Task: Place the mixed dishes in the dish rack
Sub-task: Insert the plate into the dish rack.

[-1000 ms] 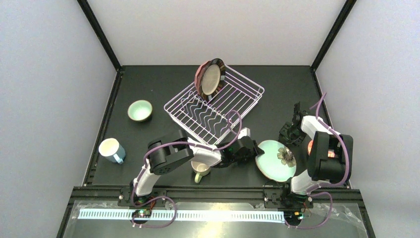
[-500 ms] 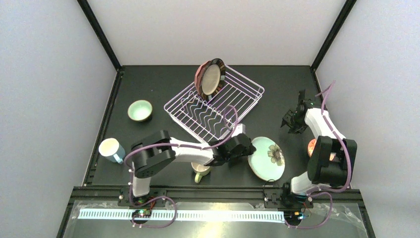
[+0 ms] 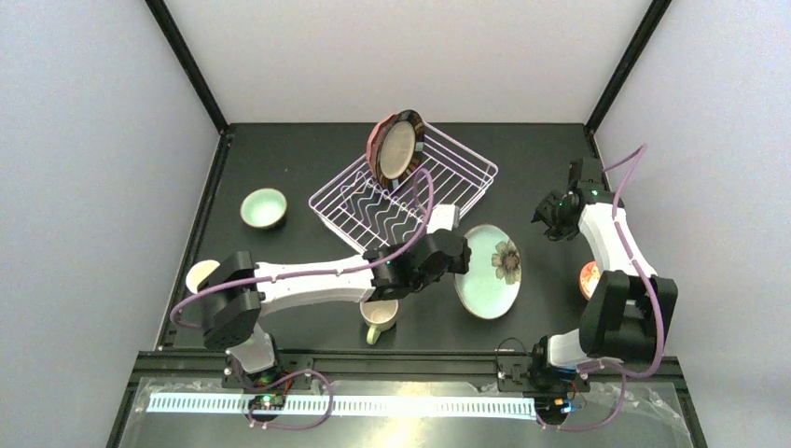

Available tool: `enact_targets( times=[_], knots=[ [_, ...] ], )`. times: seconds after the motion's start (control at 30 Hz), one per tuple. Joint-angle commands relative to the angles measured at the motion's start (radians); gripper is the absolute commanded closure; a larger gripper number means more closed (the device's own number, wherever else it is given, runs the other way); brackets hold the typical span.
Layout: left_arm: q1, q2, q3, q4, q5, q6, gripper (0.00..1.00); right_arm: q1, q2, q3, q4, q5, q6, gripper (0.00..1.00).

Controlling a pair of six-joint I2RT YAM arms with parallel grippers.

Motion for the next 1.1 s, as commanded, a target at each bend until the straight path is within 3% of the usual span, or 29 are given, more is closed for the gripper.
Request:
enact_targets(
  times=[0.0, 0.3, 0.53, 0.67, 1.07],
  knots=[
    [0.005, -0.086, 0.182, -0.042, -0.114, 0.222, 0.99, 0.006, -0.044, 0.001, 0.040, -0.019, 0.017, 0.12],
    [0.065, -0.062, 0.526, -0.226, -0.193, 0.708, 0.99, 0.006, -0.063, -0.010, 0.123, -0.025, 0.001, 0.13],
    [0.219, 0.010, 0.746, -0.322, -0.128, 0.942, 0.99, 0.006, -0.039, 0.025, 0.147, -0.007, -0.019, 0.15],
    [0.302, 0.016, 0.741, -0.285, -0.079, 1.066, 0.99, 0.006, -0.033, 0.009, 0.199, -0.011, -0.007, 0.15],
    [0.491, 0.119, 0.616, -0.086, 0.071, 1.254, 0.99, 0.009, 0.006, -0.056, 0.445, -0.033, -0.015, 0.17]
  ],
)
